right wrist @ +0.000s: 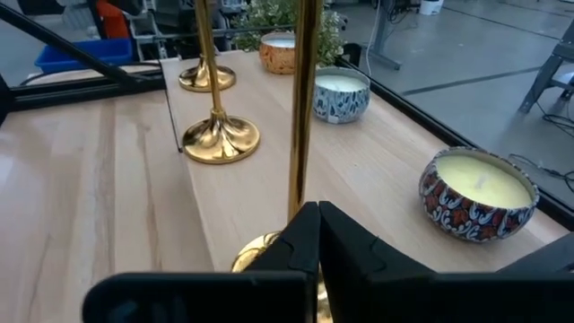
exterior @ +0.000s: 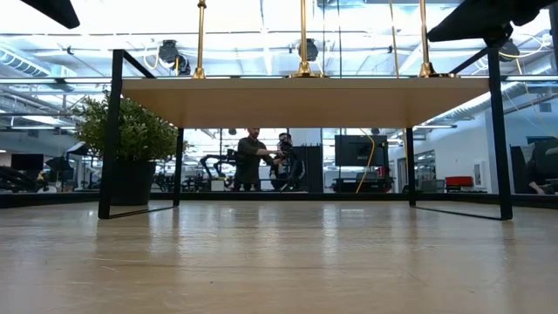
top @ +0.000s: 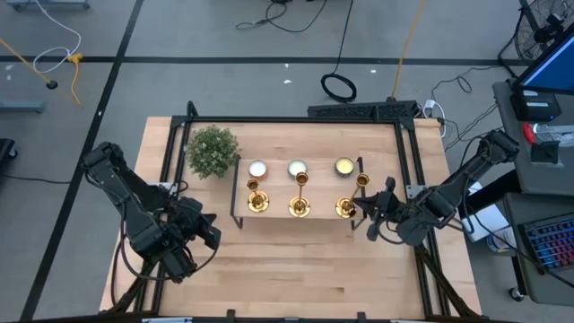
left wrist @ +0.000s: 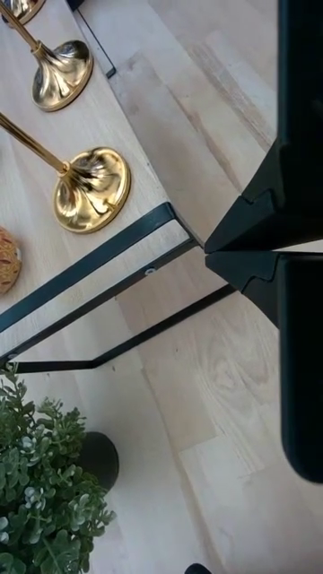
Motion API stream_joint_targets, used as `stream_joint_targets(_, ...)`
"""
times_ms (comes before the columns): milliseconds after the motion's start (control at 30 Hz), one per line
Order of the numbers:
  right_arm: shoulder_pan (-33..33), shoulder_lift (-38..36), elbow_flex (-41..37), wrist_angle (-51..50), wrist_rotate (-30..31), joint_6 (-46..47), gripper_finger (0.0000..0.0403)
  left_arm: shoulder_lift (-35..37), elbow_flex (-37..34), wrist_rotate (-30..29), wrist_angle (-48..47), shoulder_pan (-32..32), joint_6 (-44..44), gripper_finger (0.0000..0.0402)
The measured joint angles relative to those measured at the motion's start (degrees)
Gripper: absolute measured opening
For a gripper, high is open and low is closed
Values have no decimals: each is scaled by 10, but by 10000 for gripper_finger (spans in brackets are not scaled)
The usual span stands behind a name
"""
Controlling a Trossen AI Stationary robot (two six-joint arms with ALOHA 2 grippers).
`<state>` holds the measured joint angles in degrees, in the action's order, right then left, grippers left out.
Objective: Pick & Place candle stick holders
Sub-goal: Adjust the candle holders on the shelf
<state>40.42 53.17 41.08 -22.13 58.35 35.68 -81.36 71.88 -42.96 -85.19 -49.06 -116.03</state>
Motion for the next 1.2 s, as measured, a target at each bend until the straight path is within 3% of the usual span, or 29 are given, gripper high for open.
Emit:
stream_joint_targets(767,-25,2,0,40,-31,-49,0,0,0,0,0,0,3,0)
stream_joint_targets(1200,-25,2,0,9,14,-20,0,0,0,5,0,0,3,0)
